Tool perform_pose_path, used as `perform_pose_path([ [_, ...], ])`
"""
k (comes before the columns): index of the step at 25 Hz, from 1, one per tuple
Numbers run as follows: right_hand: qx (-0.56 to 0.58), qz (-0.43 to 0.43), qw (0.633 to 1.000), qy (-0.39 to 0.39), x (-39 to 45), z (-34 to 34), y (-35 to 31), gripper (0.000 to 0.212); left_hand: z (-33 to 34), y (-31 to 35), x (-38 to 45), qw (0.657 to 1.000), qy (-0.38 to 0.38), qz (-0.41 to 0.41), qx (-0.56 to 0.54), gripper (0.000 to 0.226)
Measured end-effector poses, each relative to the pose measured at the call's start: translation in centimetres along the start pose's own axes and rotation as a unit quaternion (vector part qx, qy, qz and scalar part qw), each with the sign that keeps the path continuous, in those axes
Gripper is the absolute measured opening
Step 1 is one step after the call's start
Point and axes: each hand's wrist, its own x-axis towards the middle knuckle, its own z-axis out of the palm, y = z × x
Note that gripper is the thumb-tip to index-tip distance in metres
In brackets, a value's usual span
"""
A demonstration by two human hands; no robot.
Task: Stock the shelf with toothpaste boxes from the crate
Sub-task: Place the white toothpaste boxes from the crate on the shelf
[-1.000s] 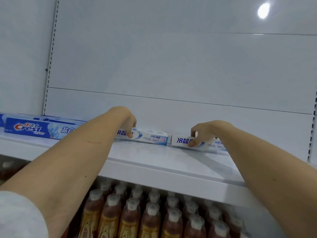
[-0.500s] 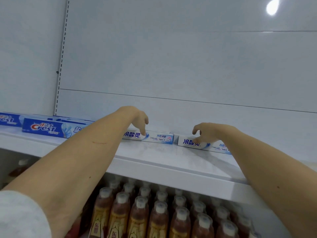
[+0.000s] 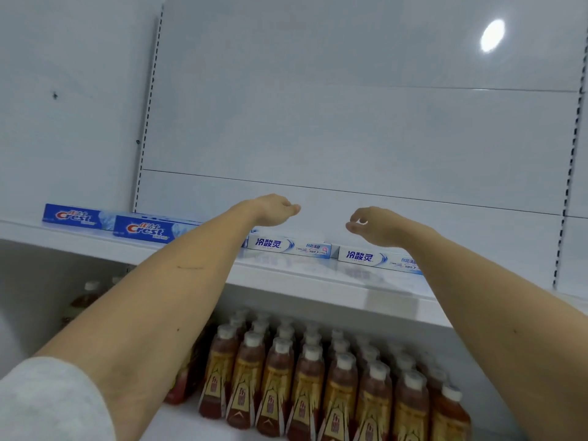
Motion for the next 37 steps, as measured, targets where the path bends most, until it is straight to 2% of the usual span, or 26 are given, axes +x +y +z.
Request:
perform_pose_path([
  [4, 0.127, 0.022, 0.991, 0.020, -4.0, -0.3, -3.0, 0.052, 0.5, -0.6, -4.2, 0.995, 0.012, 0.005, -0.099, 0.062],
  [7, 0.237, 0.032, 0.970, 0.045, -6.5, -0.3, -5.7, 0.058, 0.6, -1.2, -6.0, 0.978, 0.024, -0.012, -0.206, 0.064],
  [10, 0.368, 0.054, 0.927, 0.055, -8.0, -0.2, -7.7, 0.062, 0.9, -1.2, -7.1, 0.957, 0.047, -0.037, -0.285, 0.065],
  [14, 0.515, 0.049, 0.854, 0.056, -10.3, 0.7, -9.8, 0.061, 2.8, 0.0, -9.8, 0.928, 0.115, -0.045, -0.352, 0.060],
  [16, 0.576, 0.030, 0.814, 0.061, -12.4, 1.7, -10.7, 0.058, 4.3, 0.9, -12.1, 0.898, 0.170, -0.035, -0.405, 0.055],
  [18, 0.611, 0.011, 0.789, 0.062, -15.1, 3.6, -11.1, 0.054, 6.3, 1.4, -15.3, 0.853, 0.216, -0.004, -0.475, 0.049],
  [20, 0.625, -0.007, 0.780, 0.042, -18.1, 6.2, -10.7, 0.051, 9.1, 1.2, -18.9, 0.819, 0.246, 0.004, -0.518, 0.047],
  [21, 0.623, -0.015, 0.781, 0.025, -19.8, 7.6, -10.3, 0.050, 10.9, 1.0, -20.9, 0.821, 0.248, -0.011, -0.515, 0.048],
  [23, 0.607, -0.028, 0.794, -0.010, -22.9, 10.4, -9.3, 0.049, 14.7, 0.3, -24.1, 0.833, 0.221, -0.057, -0.505, 0.051],
  [26, 0.616, -0.019, 0.784, -0.075, -27.4, 14.4, -8.0, 0.049, 19.9, -0.8, -28.5, 0.829, 0.176, -0.138, -0.512, 0.053],
  [32, 0.608, 0.071, 0.765, -0.199, -36.5, 24.5, -7.5, 0.051, 28.8, -2.6, -37.6, 0.822, 0.128, -0.273, -0.483, 0.055],
  [37, 0.589, 0.164, 0.738, -0.285, -43.5, 32.8, -7.3, 0.053, 37.2, -6.0, -43.8, 0.793, 0.054, -0.371, -0.480, 0.056],
])
